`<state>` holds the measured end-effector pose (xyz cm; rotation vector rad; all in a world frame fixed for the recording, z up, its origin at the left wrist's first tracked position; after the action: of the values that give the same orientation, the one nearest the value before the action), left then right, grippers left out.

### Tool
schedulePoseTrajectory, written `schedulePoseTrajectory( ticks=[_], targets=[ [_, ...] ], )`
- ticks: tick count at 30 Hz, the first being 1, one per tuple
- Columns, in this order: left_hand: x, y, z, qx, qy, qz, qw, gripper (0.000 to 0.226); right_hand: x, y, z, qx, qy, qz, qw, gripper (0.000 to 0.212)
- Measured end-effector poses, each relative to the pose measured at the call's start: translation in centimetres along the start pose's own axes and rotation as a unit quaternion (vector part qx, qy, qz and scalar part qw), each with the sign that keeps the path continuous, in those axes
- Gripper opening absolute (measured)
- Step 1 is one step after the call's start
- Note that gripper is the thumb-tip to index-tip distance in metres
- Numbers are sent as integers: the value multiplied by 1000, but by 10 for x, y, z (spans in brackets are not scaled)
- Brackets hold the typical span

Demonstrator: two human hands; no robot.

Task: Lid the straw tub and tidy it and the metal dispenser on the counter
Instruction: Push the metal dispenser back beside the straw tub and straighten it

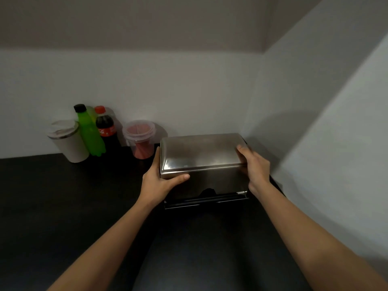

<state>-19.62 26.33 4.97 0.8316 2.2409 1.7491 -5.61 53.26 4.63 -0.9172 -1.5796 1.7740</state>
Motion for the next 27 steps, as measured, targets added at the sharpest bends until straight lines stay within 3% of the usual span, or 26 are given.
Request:
schedulePoseTrajectory(
  ticks=[11,16,22,27],
  targets=[
    [35,-6,-2,-7,-10,-19,1000,119,33,0,20,18,-9,2,1000,97],
    [32,-7,1,-18,-1,-20,1000,120,32,-3,27,-11,-79,-24,997,112],
    [19,-17,-4,-14,54,-33,998,105,22,-6,20,-95,-157,-75,980,102],
    [1,-40,6,35,47,-60,996,113,13,24,15,-157,-203,-54,965,101]
  ],
)
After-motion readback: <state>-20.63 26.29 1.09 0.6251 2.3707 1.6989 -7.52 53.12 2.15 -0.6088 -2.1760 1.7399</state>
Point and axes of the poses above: each hand's wrist, its own x-axis towards the middle knuckle, its own z-axis out of the palm, y = z × x, the point moved 10 cm from there along x, towards the middle knuckle, and after that the axes turned 4 degrees about -y, right-handed, at the moved point
